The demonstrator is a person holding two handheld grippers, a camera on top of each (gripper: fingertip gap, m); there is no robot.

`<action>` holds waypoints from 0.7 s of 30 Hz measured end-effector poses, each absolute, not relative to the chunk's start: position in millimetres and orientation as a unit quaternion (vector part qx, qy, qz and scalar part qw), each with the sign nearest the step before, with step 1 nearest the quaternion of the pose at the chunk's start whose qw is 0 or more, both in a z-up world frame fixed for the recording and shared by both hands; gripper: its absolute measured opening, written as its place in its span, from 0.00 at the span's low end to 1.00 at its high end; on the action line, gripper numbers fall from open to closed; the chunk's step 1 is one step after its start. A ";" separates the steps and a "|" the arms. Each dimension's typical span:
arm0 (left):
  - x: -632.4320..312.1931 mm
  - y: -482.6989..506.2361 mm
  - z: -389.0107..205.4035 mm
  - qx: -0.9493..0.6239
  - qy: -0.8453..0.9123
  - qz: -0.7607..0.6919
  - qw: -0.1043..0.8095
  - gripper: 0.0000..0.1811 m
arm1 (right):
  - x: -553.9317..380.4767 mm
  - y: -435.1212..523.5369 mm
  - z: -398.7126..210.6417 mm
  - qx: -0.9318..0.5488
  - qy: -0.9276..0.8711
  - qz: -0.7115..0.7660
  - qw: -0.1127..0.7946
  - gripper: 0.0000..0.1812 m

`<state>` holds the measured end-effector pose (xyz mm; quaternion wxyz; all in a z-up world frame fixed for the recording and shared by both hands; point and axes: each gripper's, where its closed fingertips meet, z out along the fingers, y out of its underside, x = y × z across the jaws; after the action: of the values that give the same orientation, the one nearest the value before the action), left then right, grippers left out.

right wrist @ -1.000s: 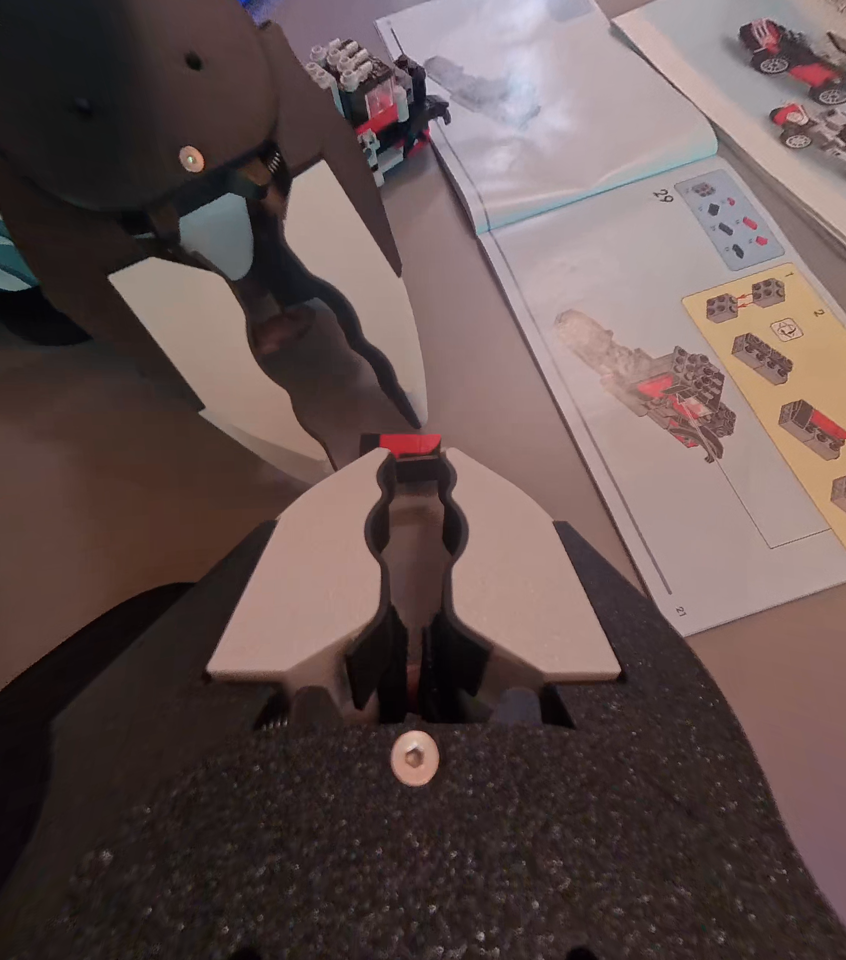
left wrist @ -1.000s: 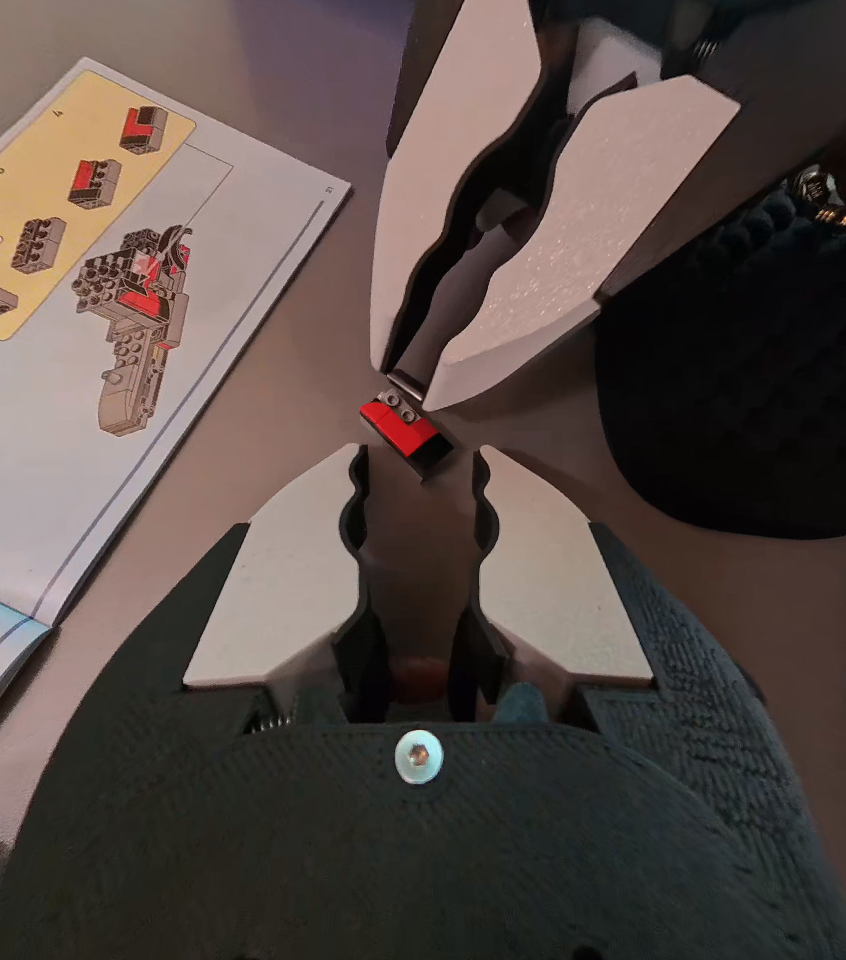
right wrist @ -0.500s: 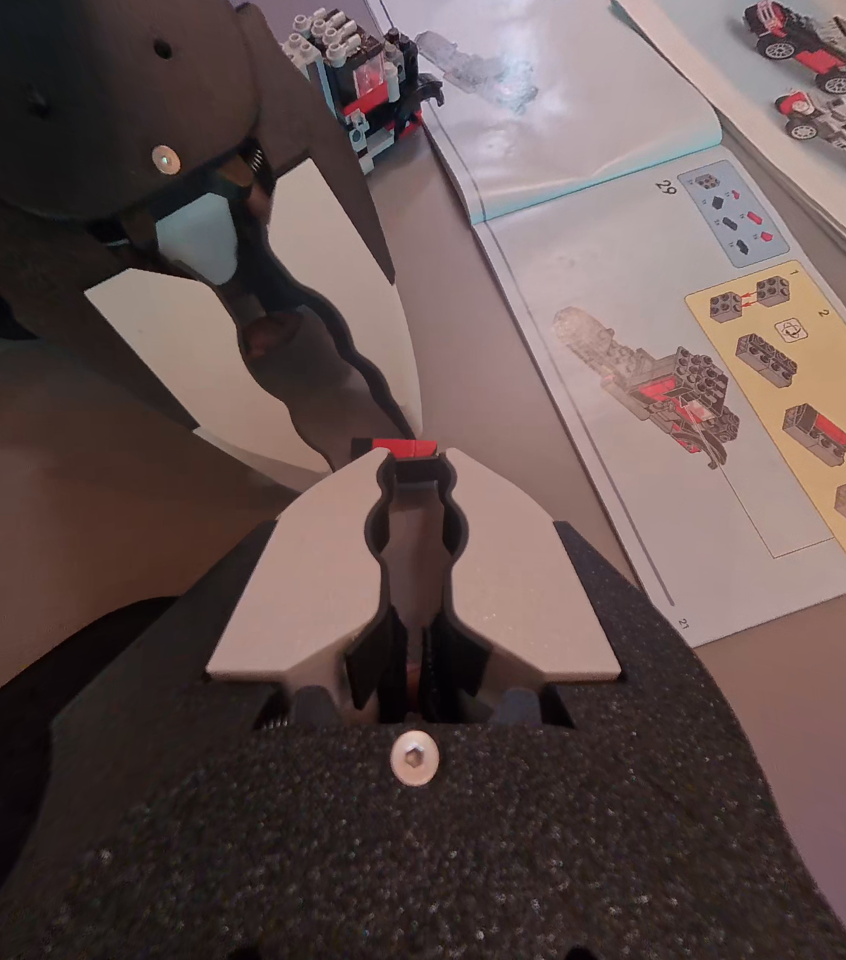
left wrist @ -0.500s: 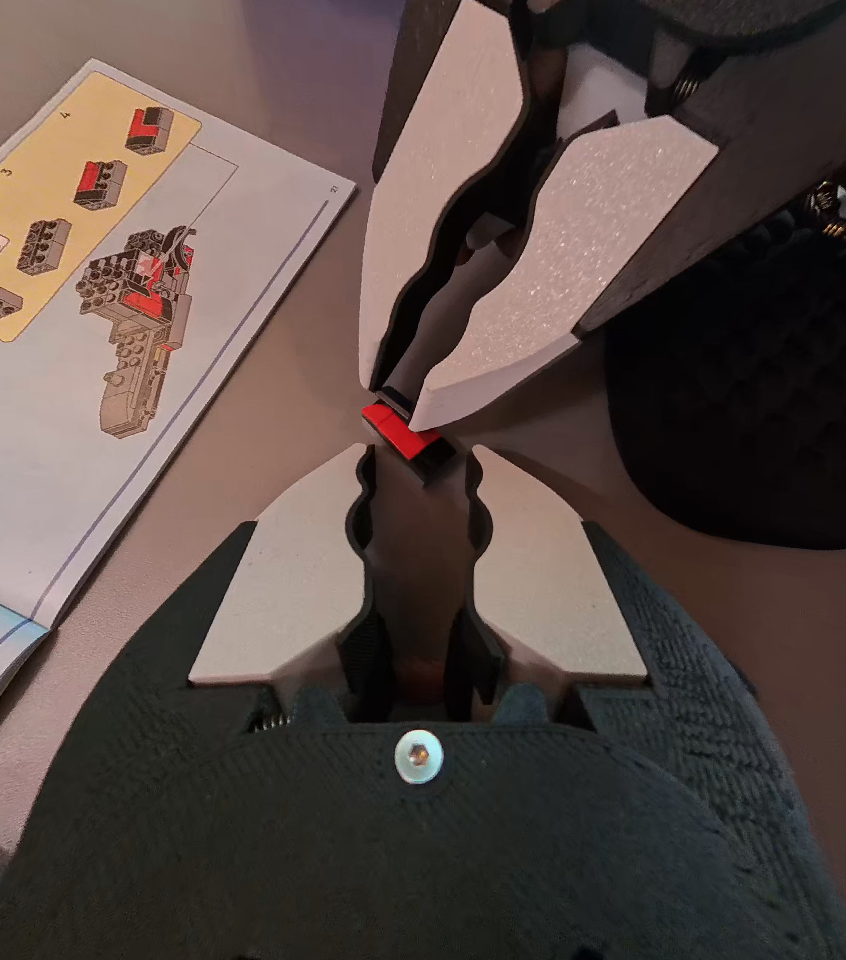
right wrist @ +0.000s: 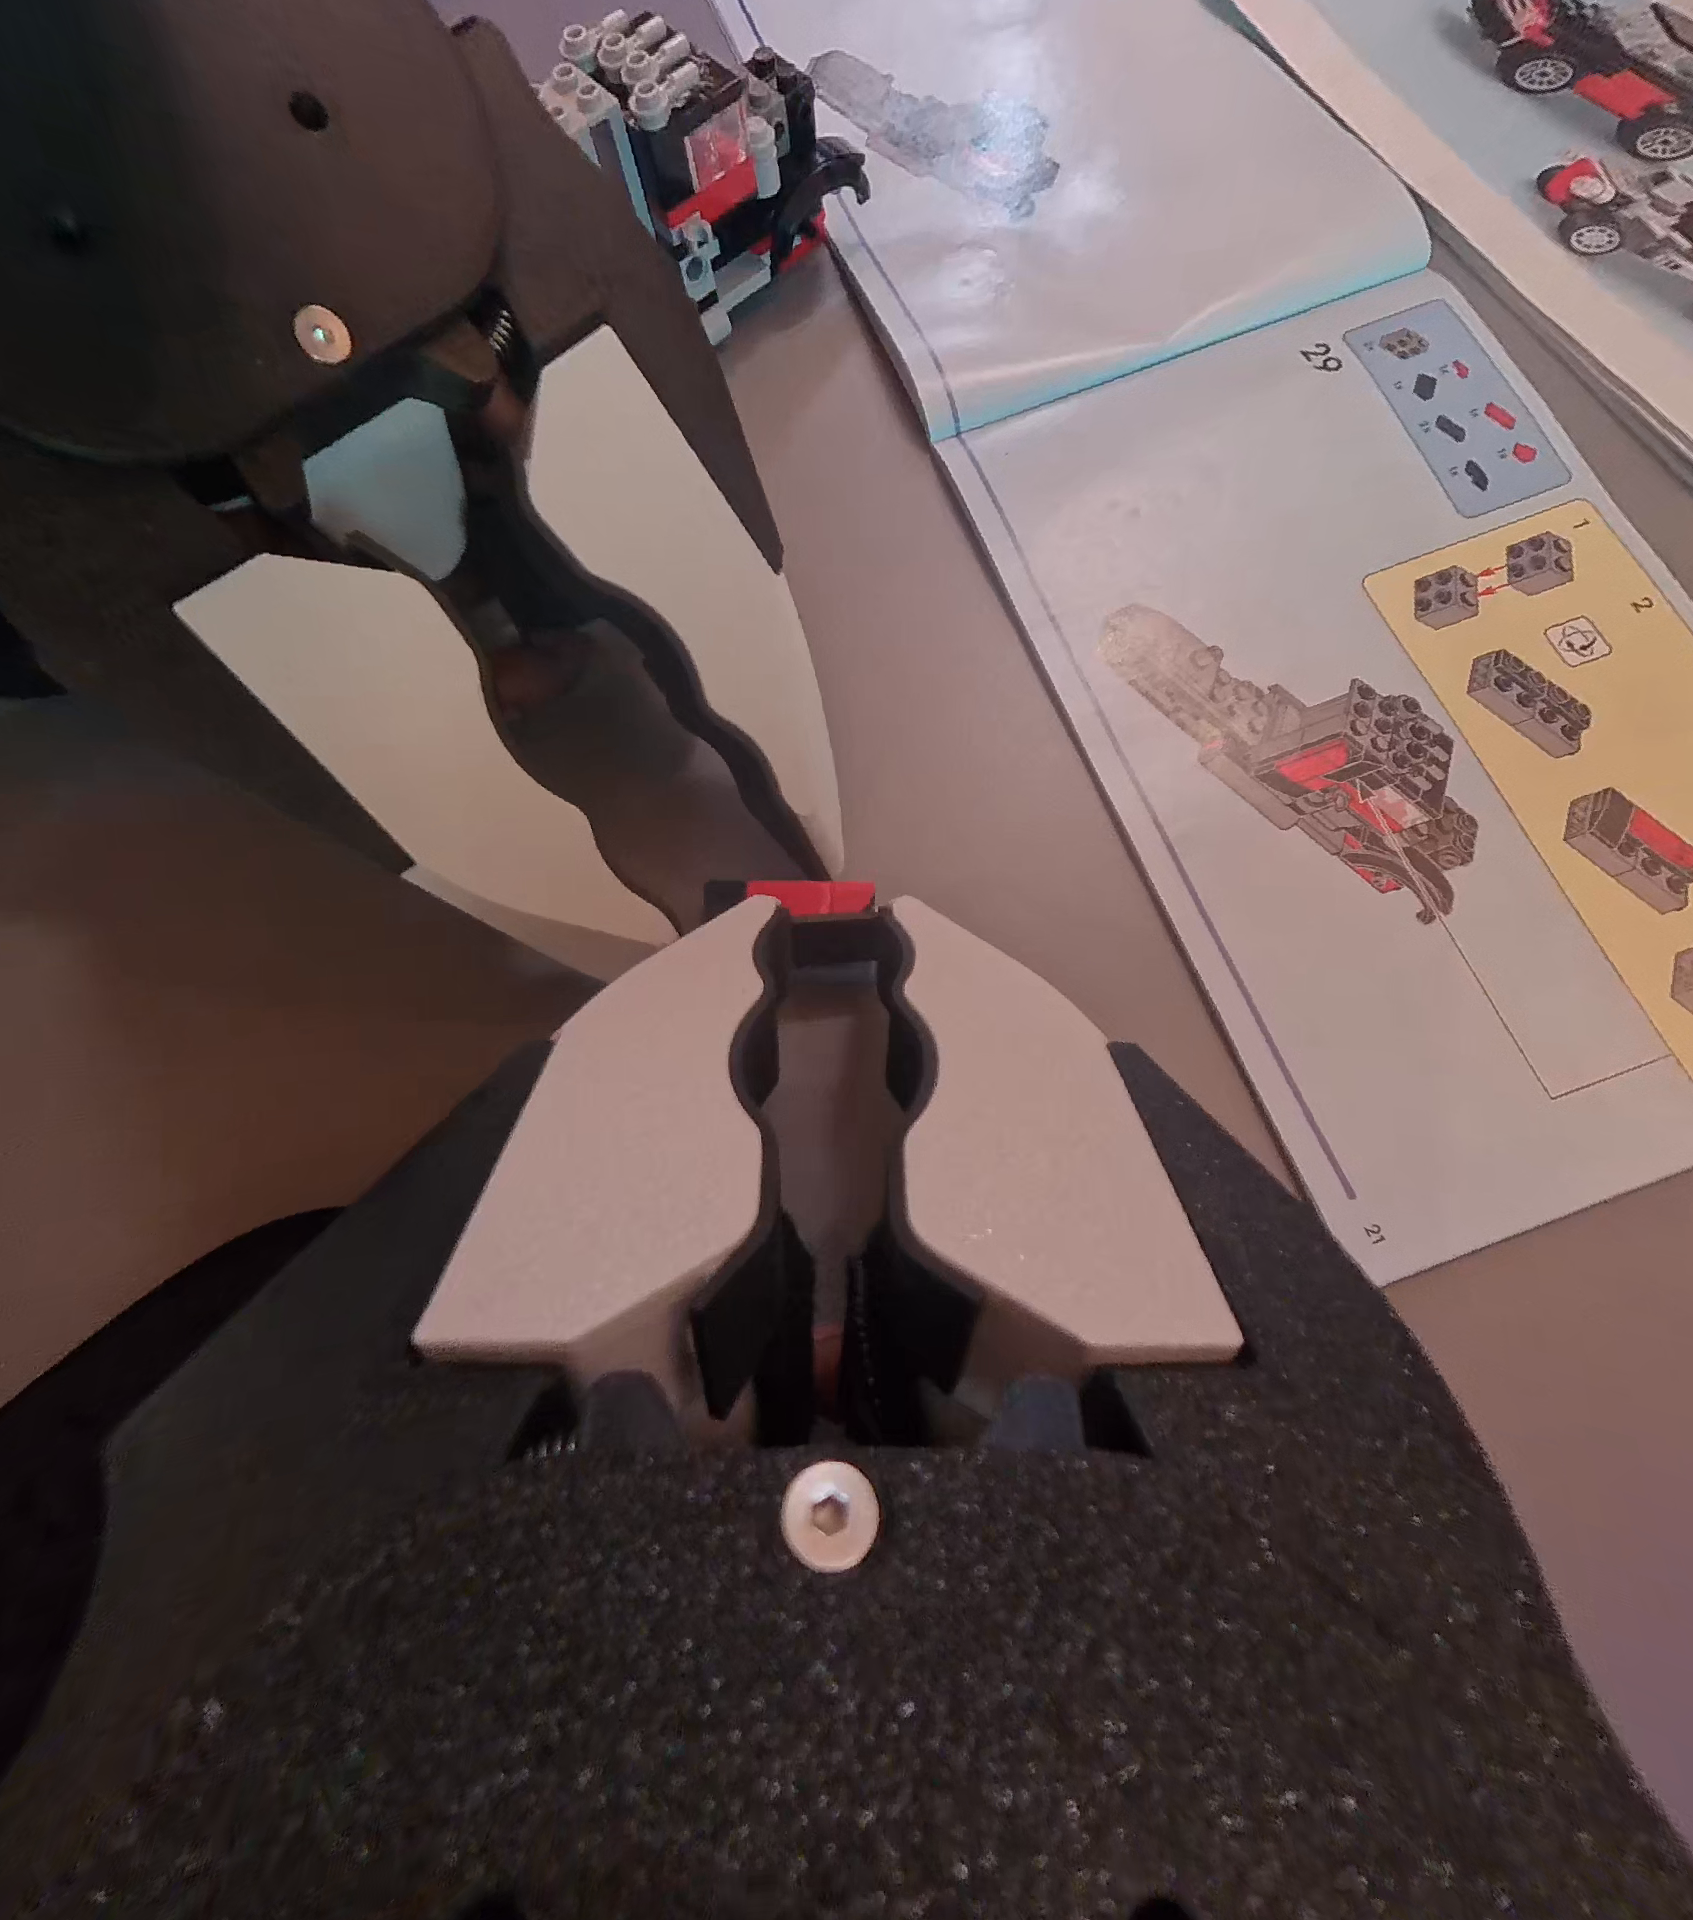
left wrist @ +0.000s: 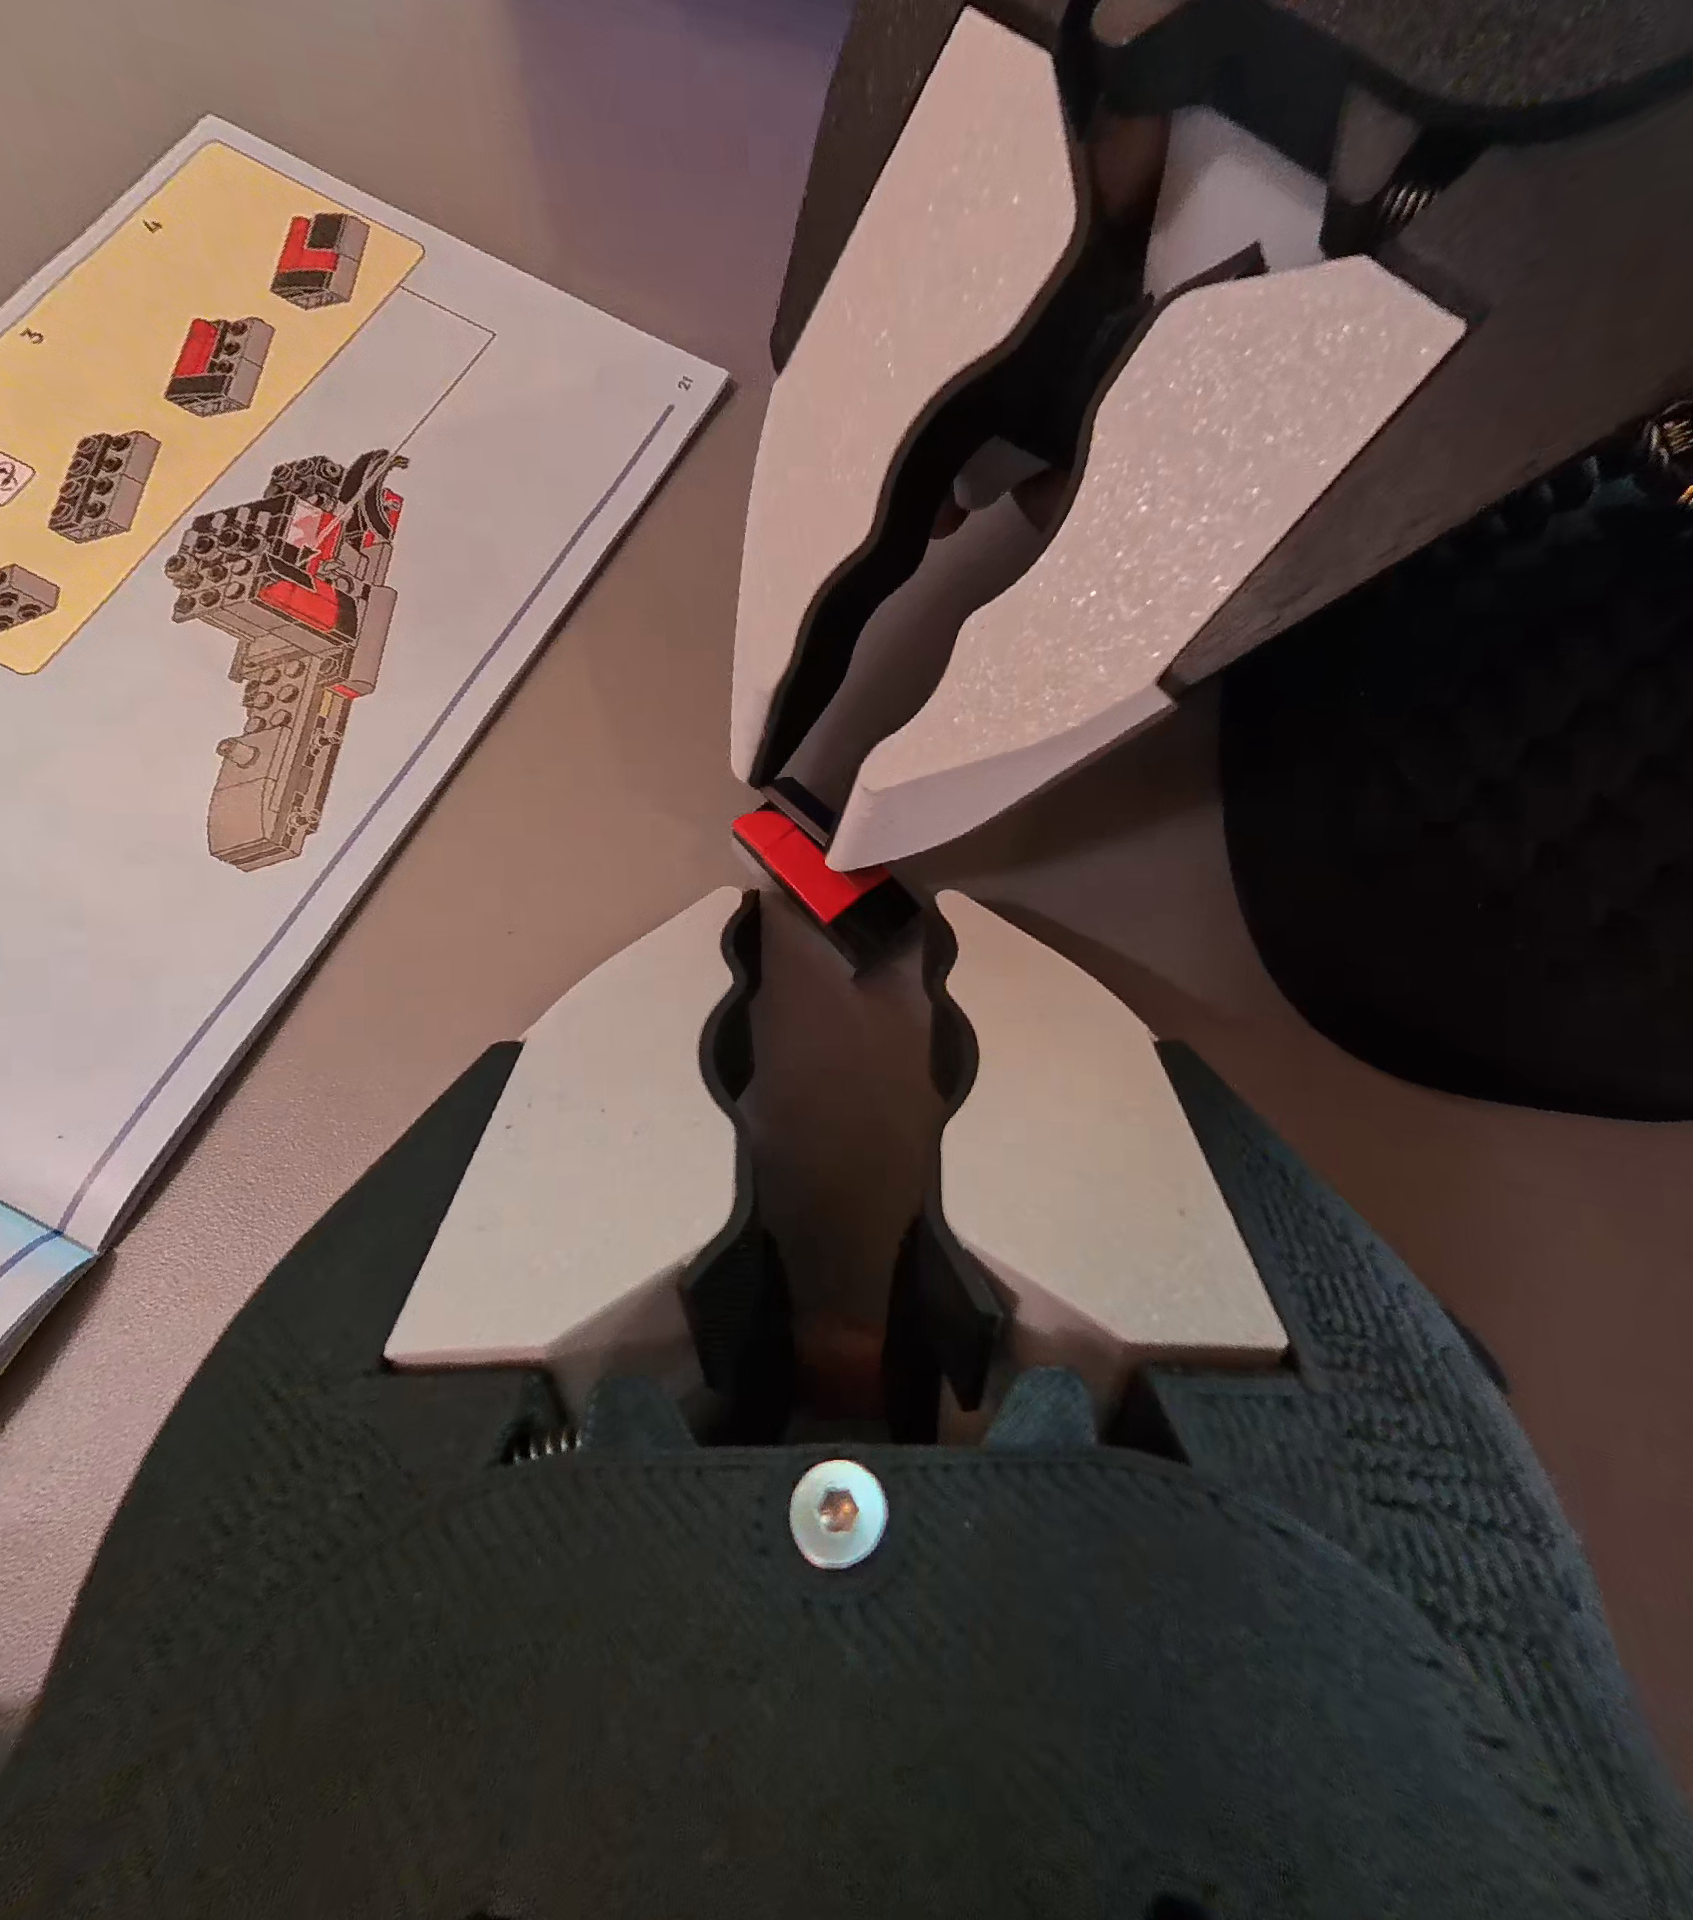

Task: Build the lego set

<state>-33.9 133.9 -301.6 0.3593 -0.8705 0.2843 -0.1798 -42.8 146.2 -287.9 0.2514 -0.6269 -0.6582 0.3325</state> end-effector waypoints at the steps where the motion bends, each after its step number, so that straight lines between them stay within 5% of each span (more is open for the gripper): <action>1: -34.0 133.9 -301.6 -0.871 0.284 -0.180 0.359 0.16 | -42.4 145.2 -287.8 -0.626 -0.659 0.334 0.249 0.09; 14: -29.6 136.2 -266.2 -0.823 0.255 -0.248 0.443 0.17 | -23.0 140.8 -169.1 -0.450 -0.519 0.625 0.370 0.08; 21: -29.2 133.2 -203.8 -0.722 0.148 -0.416 0.534 0.10 | -19.2 119.2 -163.5 -0.357 -0.640 0.539 0.414 0.09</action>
<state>-29.2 133.2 -203.8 0.5335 -0.7216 0.1479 -0.4157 -19.2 119.2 -163.5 0.4141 -0.3569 -0.6405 0.5394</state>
